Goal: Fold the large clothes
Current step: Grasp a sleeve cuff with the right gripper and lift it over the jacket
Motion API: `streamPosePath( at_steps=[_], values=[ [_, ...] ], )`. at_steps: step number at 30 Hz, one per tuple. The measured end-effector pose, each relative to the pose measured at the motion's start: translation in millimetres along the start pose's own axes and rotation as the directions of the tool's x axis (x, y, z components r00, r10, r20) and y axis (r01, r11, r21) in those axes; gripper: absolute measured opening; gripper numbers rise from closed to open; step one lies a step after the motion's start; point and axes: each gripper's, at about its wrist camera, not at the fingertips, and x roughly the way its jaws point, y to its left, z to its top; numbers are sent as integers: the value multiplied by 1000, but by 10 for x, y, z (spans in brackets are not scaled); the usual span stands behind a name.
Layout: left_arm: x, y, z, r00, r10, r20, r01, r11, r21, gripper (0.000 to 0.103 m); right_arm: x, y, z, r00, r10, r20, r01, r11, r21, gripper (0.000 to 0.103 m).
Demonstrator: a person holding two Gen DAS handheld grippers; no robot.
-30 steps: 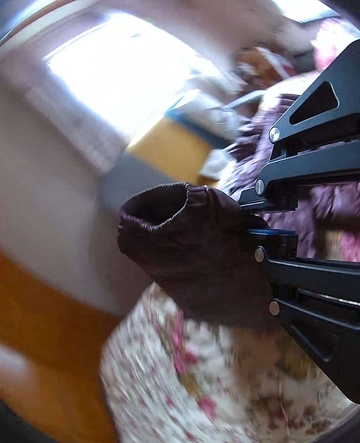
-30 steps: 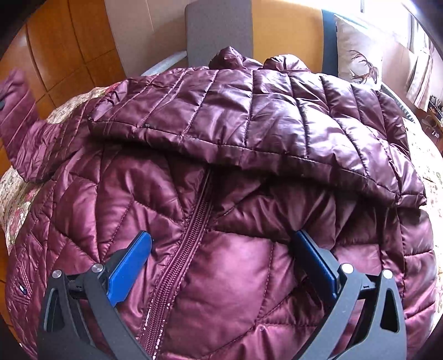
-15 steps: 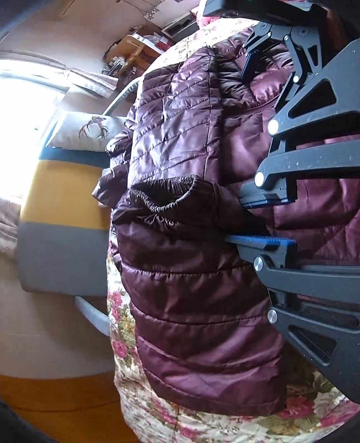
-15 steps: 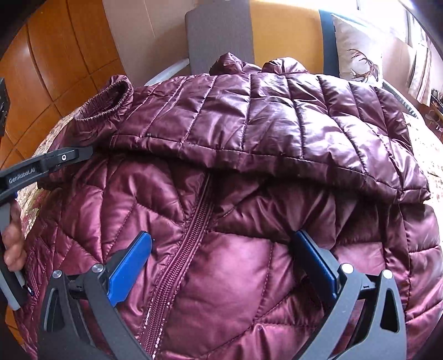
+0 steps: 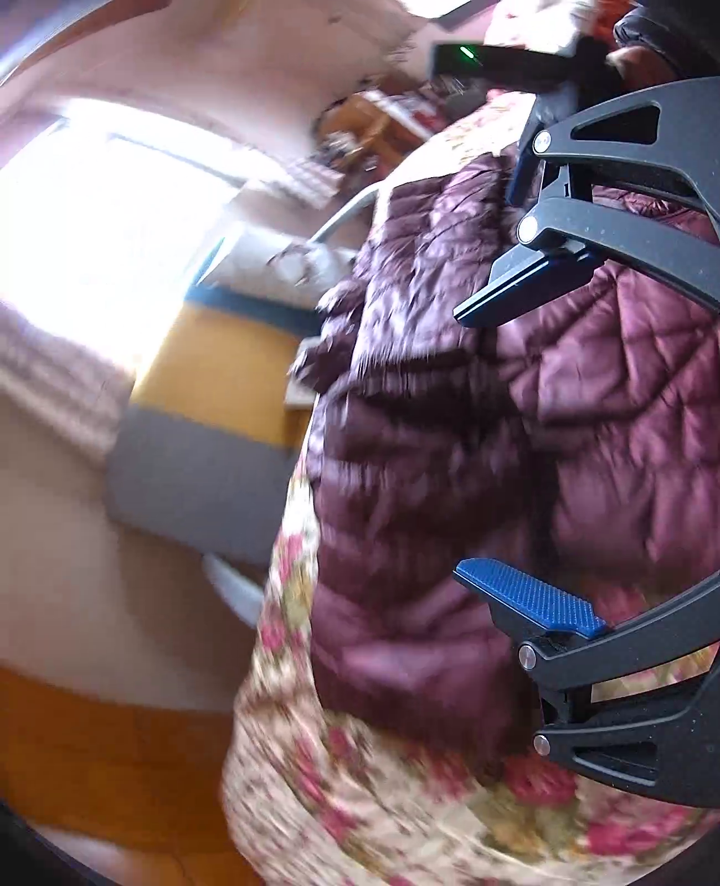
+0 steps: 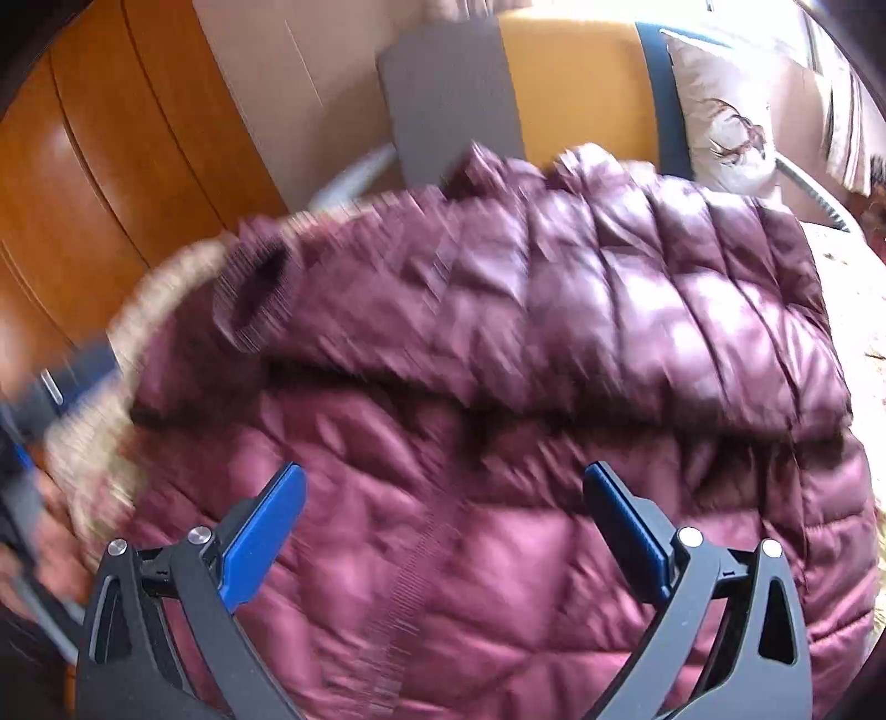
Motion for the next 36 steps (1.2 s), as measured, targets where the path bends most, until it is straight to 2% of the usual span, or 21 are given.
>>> streamPosePath(
  at_steps=[3,5,7,8,9,10,11,12,16,19,22,26,29,31,36],
  values=[
    [-55,273,-102,999,36,-11,-37,995,-94,84,122,308,243,996,91,3,-91,996,-9,100],
    [-58,378,-157,998,50,-27,-53,990,-131,84,295,526,360,994,111,-13,-111,993,-31,99],
    [-65,469,-220,997,65,-41,-71,983,-171,84,561,753,458,997,61,-53,-65,995,-78,96],
    [-78,498,-241,997,64,-44,-71,980,-187,84,724,857,494,997,26,-79,-34,994,-101,90],
    [-93,517,-265,997,63,-45,-71,977,-199,84,834,925,503,995,12,-104,-24,993,-119,67],
    [-117,522,-285,997,60,-42,-68,976,-205,84,928,1009,522,991,-10,-134,-10,989,-147,35],
    [-140,506,-297,998,57,-37,-63,977,-201,84,941,1097,545,991,-42,-130,18,984,-179,30],
    [-173,466,-308,998,54,-27,-58,981,-188,84,888,1170,563,993,-39,-108,17,980,-198,17],
    [-169,306,-345,998,59,-26,-62,989,-132,84,292,1331,848,998,35,52,-22,972,-235,15],
    [-64,216,-370,996,68,-64,-75,990,-120,84,-254,1226,1092,980,75,182,-37,977,-208,15],
    [29,160,-372,991,85,-104,-97,989,-111,84,-674,982,1218,961,76,266,-35,987,-155,15],
    [113,129,-380,985,105,-141,-119,988,-98,84,-1058,518,1278,937,9,348,17,997,-71,15],
    [167,127,-400,979,124,-160,-137,988,-76,84,-1177,4,1221,934,-68,350,61,998,31,15],
    [189,113,-417,977,129,-171,-142,988,-66,84,-1170,-400,1127,939,-128,320,99,989,107,15],
    [145,19,-337,979,130,-156,-135,991,-17,84,-765,-1316,743,960,-236,151,181,934,307,15]
  ],
)
